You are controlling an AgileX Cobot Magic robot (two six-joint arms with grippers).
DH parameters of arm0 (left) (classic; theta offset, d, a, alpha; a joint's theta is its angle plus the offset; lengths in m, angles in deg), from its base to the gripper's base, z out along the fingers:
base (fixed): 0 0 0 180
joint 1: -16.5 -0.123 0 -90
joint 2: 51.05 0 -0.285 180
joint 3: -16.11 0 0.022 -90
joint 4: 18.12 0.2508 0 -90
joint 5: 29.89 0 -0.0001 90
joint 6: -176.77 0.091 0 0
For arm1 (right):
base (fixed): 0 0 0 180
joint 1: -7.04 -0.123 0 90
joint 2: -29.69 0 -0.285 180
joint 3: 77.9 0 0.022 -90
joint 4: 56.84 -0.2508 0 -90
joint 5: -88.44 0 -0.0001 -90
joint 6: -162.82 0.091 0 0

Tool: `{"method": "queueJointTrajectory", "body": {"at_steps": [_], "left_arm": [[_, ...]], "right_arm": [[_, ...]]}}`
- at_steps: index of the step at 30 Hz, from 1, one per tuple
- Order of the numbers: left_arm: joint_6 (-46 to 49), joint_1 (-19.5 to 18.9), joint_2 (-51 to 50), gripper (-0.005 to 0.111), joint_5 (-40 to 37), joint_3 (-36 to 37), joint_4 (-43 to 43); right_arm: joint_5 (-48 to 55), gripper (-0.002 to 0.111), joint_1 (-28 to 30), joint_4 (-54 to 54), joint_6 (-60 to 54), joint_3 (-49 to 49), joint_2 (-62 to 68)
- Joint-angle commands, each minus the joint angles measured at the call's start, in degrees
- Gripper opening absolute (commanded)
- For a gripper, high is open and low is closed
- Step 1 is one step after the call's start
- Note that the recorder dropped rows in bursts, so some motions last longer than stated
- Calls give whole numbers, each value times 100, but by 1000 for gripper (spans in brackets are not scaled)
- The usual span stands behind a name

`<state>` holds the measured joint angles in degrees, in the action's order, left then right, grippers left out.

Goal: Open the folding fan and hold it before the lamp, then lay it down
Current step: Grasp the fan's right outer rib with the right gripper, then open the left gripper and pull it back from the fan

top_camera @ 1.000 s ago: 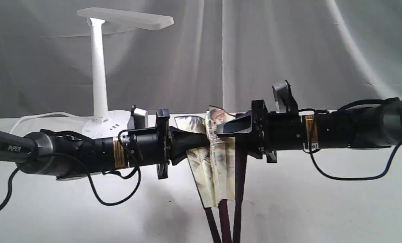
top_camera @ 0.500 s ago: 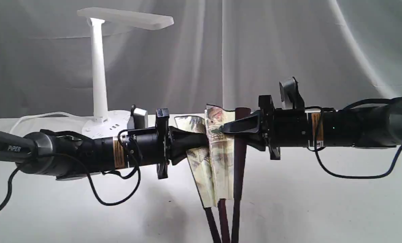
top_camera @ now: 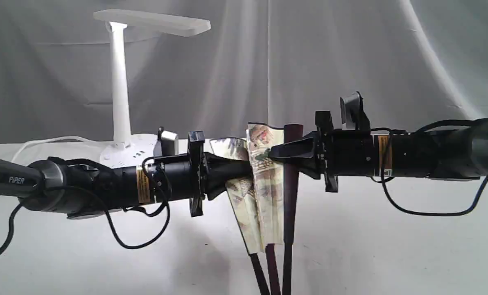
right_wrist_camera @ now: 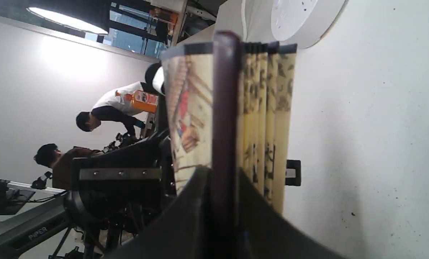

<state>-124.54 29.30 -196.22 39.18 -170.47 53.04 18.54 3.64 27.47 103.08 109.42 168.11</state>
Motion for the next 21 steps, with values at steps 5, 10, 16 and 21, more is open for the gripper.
{"method": "queueJointTrajectory", "body": {"at_steps": [5,10,16,21], "left_arm": [[-120,-27,61,35,89,21,-206],[-120,-27,61,46,89,21,-206],[-120,-55,61,53,89,21,-507],[-109,-227,73,54,89,21,-558]], "right_arm": [[-6,0,21,-317,-75,22,-23],[-6,0,21,-364,-75,22,-23],[-6,0,190,-415,-75,22,-23],[-6,0,373,-412,-75,22,-23]]}}
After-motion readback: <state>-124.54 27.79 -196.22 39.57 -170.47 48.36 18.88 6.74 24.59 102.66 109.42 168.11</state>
